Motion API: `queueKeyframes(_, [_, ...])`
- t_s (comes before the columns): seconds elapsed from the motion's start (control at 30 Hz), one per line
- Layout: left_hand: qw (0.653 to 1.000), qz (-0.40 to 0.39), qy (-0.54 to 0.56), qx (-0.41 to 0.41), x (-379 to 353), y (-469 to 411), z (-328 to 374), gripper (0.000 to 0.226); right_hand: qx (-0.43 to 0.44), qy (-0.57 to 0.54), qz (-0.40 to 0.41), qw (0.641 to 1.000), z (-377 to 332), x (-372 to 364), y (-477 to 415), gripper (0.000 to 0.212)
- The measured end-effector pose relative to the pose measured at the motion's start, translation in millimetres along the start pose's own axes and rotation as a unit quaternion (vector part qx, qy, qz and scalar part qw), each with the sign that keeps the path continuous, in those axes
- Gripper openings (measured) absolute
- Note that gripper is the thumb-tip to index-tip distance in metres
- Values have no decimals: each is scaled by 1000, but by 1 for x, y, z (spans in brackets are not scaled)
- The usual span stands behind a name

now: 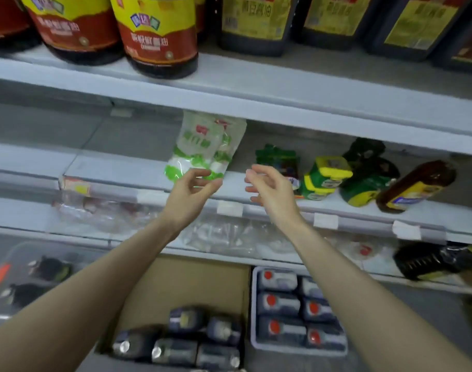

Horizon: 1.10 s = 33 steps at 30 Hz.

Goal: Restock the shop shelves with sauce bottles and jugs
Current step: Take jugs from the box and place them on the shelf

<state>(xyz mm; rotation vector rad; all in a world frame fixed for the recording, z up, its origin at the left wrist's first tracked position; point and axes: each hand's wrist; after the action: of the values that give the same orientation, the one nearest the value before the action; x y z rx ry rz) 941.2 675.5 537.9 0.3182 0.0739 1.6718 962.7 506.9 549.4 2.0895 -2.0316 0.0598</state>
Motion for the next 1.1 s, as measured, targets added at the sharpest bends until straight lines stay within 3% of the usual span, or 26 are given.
queueKeyframes(0.13, [997, -9, -11, 72, -7, 16, -82, 46, -66, 14, -1, 998, 88, -14, 15, 21])
queueKeyframes(0.37, [981, -14, -29, 194, -26, 42, -236, 26, -177, 60, -30, 982, 246, -34, 58, 25])
queueKeyframes(0.7, [952, -49, -61, 297, -64, 71, -415, 28, -290, 112, -72, 948, 439, -42, 104, 34])
queueKeyframes(0.9, [938, -58, -92, 330, -88, 81, -497, 24, -362, 93, -113, 921, 526, -56, 122, 46])
queueKeyframes(1.1, [928, -38, -78, 361, -100, 81, -549, 29, -353, 137, -159, 912, 575, -62, 134, 54])
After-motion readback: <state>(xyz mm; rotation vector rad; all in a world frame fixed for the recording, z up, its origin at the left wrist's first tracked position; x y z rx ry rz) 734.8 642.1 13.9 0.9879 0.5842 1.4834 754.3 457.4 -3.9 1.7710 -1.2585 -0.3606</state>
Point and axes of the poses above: each hand's wrist, its own y-axis away from the middle knuckle, its own x-axis out of the back of the hand, z = x × y, and after that the axes turned 2 degrees about x, right-handed
